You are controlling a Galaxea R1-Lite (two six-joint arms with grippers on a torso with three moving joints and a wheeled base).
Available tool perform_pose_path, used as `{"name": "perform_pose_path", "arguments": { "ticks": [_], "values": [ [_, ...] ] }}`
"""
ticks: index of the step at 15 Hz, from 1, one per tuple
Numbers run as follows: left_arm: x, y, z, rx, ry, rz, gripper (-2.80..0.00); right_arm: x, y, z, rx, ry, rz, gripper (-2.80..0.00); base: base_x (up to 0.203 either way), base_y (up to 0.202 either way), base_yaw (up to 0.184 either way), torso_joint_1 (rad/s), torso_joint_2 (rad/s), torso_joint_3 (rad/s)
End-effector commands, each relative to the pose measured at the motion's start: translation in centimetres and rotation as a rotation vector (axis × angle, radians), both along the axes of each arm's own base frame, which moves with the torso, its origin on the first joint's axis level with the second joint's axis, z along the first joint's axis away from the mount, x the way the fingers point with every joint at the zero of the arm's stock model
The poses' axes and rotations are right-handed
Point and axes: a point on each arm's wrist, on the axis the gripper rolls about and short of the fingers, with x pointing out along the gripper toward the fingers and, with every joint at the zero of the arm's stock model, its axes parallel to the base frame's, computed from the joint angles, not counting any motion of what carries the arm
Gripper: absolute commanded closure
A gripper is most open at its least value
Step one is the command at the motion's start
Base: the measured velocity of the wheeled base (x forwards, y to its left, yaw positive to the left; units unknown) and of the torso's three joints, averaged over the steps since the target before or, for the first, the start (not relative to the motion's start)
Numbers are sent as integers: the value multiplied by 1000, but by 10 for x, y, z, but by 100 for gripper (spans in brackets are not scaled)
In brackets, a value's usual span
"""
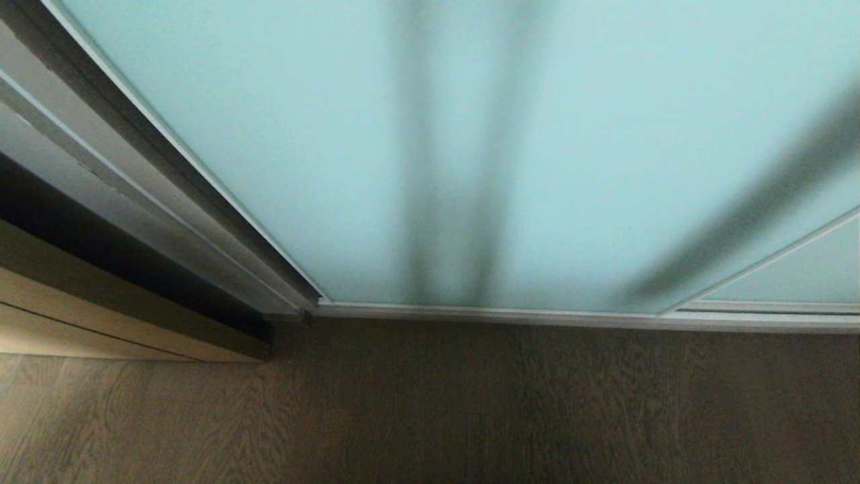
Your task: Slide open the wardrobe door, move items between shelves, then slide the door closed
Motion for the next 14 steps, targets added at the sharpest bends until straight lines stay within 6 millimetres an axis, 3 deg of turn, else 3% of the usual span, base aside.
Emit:
{"name": "perform_pose_path", "arguments": {
  "ticks": [1,5,9,14],
  "values": [
    [0,0,-1,0,2,0,0,1,0,-4,11,17,7,0,0,0,0,0,0,0],
    [0,0,-1,0,2,0,0,0,0,-4,11,19,9,0,0,0,0,0,0,0],
    [0,0,0,0,1,0,0,-17,11,13,-59,-28,-10,0,0,0,0,0,0,0],
    [0,0,0,0,1,0,0,-82,48,49,-272,-115,-103,0,0,0,0,0,0,0]
  ]
}}
